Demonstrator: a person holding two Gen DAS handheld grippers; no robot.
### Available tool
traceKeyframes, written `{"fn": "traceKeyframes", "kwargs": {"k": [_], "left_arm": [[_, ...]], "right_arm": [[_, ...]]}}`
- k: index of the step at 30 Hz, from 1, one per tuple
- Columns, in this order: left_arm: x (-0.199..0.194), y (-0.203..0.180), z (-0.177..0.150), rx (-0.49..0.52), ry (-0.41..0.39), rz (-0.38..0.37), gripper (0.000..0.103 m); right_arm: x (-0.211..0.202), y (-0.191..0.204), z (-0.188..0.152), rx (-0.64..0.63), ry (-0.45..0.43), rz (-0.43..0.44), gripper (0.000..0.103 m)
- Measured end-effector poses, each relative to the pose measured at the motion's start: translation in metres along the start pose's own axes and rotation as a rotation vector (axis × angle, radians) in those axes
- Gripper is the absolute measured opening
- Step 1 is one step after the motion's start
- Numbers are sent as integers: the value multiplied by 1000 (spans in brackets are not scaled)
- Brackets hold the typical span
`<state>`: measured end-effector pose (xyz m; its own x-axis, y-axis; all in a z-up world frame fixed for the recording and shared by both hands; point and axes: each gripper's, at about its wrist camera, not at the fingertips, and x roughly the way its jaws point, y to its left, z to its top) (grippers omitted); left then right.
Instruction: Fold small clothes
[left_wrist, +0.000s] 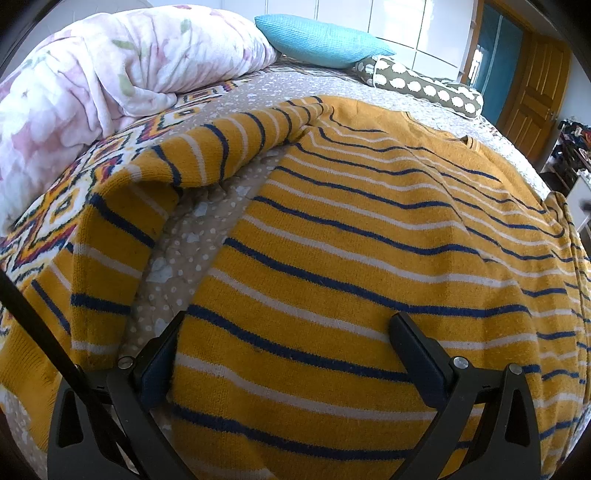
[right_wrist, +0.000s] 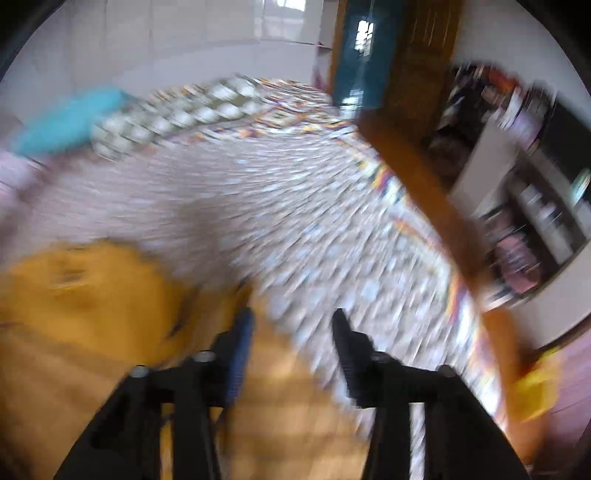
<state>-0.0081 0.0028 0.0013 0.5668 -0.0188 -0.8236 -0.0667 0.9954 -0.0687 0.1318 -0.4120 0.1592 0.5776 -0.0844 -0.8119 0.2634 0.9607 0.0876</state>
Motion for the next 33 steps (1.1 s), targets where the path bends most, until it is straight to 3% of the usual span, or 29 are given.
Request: {"fn": "traceKeyframes", "kwargs": {"k": [3,7,9,10,12,14,16,17,18,19,20,21,24,25,27,28,29,30,31,33], "left_arm": [[-3,4,0,-25,-21,-47,103],[-28,24,1,-75,-22,-226,98],[-59,44,-6,-120,-79,-266,98],[-74,51,-9,-134,-96,-254,98],[-103,69,-17,-161,-125,-229,98],[-122,82,-24,-168,-124,-206,98],[-129,90,-26,-174,-94,-181,98],[-127,96,-24,-180,-65,-171,98],[-125,100,-25,-184,-51,-169,98],[-123,104,-26,-191,-35,-166,98],[-118,108,-27,-204,-12,-162,98],[-113,111,-29,-226,9,-170,98],[-99,113,-33,-284,58,-236,98],[-95,111,-35,-289,64,-258,98],[-89,102,-37,-268,79,-298,98],[-86,97,-37,-253,90,-319,98],[-82,88,-36,-232,111,-341,98],[-79,82,-37,-215,115,-354,97],[-77,76,-38,-193,120,-367,97],[-72,67,-41,-158,118,-374,96]], "right_arm": [[-39,-3,-56,-10,18,118,55],[-82,-12,-131,65,14,282,56],[-92,-19,-161,94,10,321,56],[-94,-21,-176,89,2,279,56],[-95,-22,-195,65,-16,113,56],[-85,-21,-211,35,-5,-27,63],[-72,-22,-220,51,32,8,64],[-70,-24,-221,52,34,64,52],[-73,-26,-219,46,28,106,23],[-76,-35,-214,68,25,158,10],[-80,-49,-209,114,14,166,11],[-83,-61,-204,146,-5,117,11],[-93,-87,-193,141,-65,-299,17],[-97,-92,-192,158,-73,-345,17],[-113,-92,-198,240,-111,-207,21],[-118,-85,-203,264,-121,-100,28],[-121,-74,-209,273,-122,29,46],[-120,-61,-215,278,-113,174,51],[-113,-42,-224,288,-67,365,51],[-98,-12,-238,292,32,549,51]]}}
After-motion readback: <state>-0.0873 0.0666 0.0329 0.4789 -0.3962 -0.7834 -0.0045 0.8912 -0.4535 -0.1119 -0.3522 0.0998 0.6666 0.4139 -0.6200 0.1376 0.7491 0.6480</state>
